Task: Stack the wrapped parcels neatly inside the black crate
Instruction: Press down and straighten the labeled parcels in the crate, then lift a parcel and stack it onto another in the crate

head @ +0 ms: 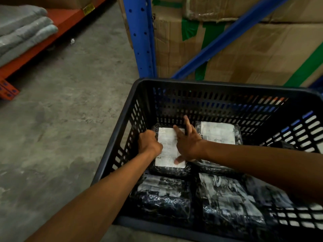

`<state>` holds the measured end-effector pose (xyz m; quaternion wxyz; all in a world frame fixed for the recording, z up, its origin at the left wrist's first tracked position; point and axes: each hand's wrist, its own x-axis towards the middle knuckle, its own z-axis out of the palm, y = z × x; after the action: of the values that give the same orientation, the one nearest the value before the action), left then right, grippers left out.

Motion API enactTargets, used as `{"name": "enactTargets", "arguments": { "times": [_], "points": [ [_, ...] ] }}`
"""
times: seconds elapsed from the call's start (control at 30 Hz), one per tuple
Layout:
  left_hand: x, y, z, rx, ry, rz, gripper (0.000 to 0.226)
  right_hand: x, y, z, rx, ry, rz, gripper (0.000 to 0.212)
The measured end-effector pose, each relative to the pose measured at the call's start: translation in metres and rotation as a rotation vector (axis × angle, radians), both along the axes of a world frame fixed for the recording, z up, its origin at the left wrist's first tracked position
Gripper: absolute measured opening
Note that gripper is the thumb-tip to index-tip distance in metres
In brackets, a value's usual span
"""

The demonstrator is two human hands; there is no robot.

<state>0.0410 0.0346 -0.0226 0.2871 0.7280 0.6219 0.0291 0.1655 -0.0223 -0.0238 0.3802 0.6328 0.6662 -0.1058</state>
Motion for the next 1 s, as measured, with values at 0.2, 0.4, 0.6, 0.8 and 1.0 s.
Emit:
{"name": "enactTargets", "arguments": {
  "times": [0.2,0.4,0.6,0.8,1.0],
  "points": [
    [0.003,-0.002,0.012,-0.062,-0.015,0.030,0.024,0.007,-0.006,-0.010,0.156,0.074,-0.051,0.114],
    [-0.006,-0.018,0.059,-0.050,0.445,-0.585,0.045,-0.007,-0.059,0.033,0.336,0.474,0.069,0.082],
    [-0.050,-0.053,0.111,-0.424,0.673,-1.059,0.058,-0.008,-0.126,0.064,0.188,0.766,0.094,0.081],
    [-0.059,-0.058,0.104,-0.435,0.706,-1.048,0.047,-0.019,-0.116,0.053,0.039,0.855,0.045,0.078],
    [-0.070,-0.045,0.103,-0.515,0.680,-1.034,0.045,-0.018,-0.114,0.042,0.110,0.993,0.000,0.038]
  ]
}}
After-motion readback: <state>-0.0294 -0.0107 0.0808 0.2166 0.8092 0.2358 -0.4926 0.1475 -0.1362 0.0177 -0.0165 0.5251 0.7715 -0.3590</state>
